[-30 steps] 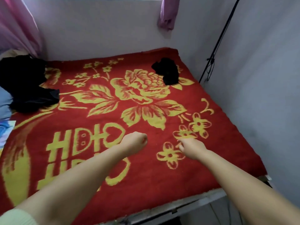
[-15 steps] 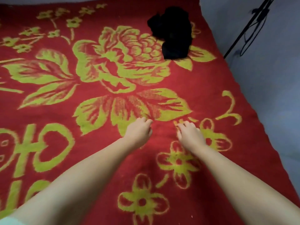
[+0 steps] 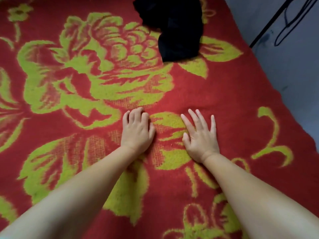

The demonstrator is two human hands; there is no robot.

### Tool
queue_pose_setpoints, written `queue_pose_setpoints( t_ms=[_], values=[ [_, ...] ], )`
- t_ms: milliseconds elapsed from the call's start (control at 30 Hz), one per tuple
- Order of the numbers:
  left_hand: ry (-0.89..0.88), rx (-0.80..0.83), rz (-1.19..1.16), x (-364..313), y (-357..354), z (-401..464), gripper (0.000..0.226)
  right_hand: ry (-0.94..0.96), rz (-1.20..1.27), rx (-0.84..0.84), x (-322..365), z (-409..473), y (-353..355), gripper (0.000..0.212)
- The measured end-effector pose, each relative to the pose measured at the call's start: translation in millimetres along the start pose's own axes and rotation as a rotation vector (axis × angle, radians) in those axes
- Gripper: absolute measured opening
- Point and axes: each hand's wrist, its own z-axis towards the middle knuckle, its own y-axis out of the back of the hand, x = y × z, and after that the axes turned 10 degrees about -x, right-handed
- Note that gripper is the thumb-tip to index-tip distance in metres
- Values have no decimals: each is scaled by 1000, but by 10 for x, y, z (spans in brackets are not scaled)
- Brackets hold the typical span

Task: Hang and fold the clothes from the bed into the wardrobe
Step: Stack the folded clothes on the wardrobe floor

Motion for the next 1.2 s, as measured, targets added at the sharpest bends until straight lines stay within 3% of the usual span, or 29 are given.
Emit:
queue_pose_setpoints(
  t_ms=[233, 367, 467, 633, 733, 900, 1033, 1200],
  values=[
    [-198, -45, -89, -51, -142, 809, 39, 69, -10, -30, -62, 218, -90, 61],
    [-224, 41, -47, -222, -299, 1603, 70, 56, -26, -36, -66, 249, -69, 61],
    [-288, 124, 113, -299, -445, 2215, 78, 57, -19, -64, -82, 274, -103, 61],
    [-212, 235, 136, -360, -462, 2811, 39, 69, -35, -69, -70, 396, -124, 61],
    [-177, 331, 89, -487, -448, 2587, 38, 67, -38, -57, -112, 343, -109, 61],
    [-176, 319, 44, -391, -332, 1910, 27, 59, -28, -71, -152, 419, -100, 60],
    [-160, 509, 200, -364, -172, 1577, 31, 38, -31, -11, -188, 398, -122, 63],
    [-116, 740, 218, -69, 176, 738, 30, -77, -75, 159, -15, 396, -106, 58]
  ],
)
